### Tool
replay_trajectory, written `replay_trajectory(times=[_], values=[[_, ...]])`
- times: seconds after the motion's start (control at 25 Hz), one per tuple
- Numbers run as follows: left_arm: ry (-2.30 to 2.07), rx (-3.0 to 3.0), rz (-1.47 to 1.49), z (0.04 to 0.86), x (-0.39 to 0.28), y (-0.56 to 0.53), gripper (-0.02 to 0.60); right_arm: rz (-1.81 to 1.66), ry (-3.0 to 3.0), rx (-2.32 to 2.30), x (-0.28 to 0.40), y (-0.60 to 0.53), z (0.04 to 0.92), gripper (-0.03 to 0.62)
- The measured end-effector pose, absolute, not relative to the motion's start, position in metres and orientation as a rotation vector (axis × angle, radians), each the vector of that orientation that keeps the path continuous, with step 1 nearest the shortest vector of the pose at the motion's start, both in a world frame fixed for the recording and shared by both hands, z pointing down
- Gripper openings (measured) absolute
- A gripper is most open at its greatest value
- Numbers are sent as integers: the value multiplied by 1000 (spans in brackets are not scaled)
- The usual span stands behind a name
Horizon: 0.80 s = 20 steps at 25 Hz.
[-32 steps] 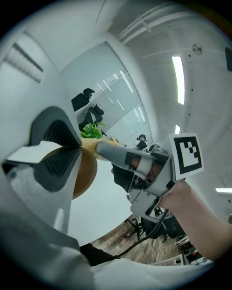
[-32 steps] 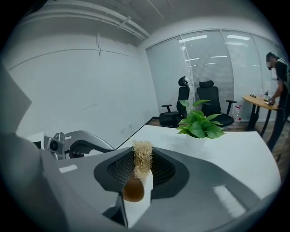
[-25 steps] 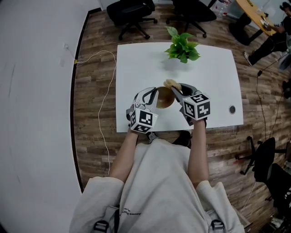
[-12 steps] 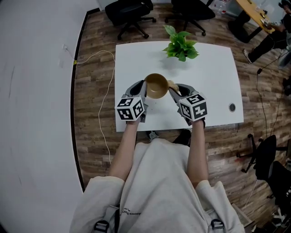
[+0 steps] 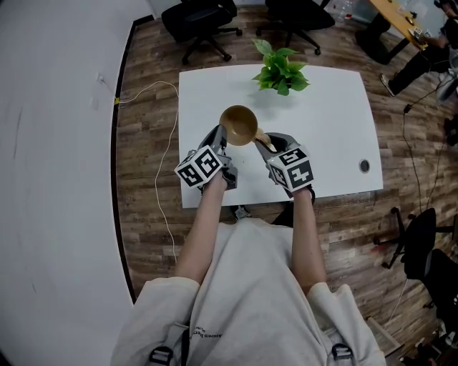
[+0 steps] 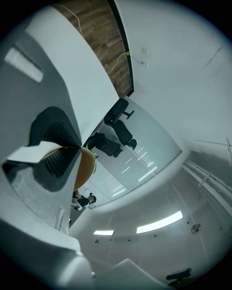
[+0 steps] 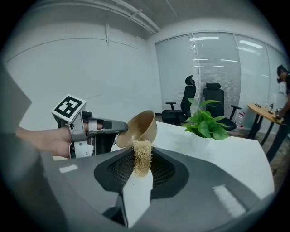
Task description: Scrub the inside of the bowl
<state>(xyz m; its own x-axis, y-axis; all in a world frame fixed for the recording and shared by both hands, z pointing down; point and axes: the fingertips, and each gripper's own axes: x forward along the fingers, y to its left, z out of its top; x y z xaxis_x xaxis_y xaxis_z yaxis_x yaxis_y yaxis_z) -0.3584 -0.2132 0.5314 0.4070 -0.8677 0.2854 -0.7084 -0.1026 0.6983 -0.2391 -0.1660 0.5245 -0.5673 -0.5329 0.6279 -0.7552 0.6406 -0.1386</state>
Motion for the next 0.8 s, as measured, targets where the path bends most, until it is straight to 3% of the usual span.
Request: replay_trajectory(times=[0.8], values=[[-1112,1764,-467,509,-324,-212,15,614,-2454,1002,-267,-164,524,115]])
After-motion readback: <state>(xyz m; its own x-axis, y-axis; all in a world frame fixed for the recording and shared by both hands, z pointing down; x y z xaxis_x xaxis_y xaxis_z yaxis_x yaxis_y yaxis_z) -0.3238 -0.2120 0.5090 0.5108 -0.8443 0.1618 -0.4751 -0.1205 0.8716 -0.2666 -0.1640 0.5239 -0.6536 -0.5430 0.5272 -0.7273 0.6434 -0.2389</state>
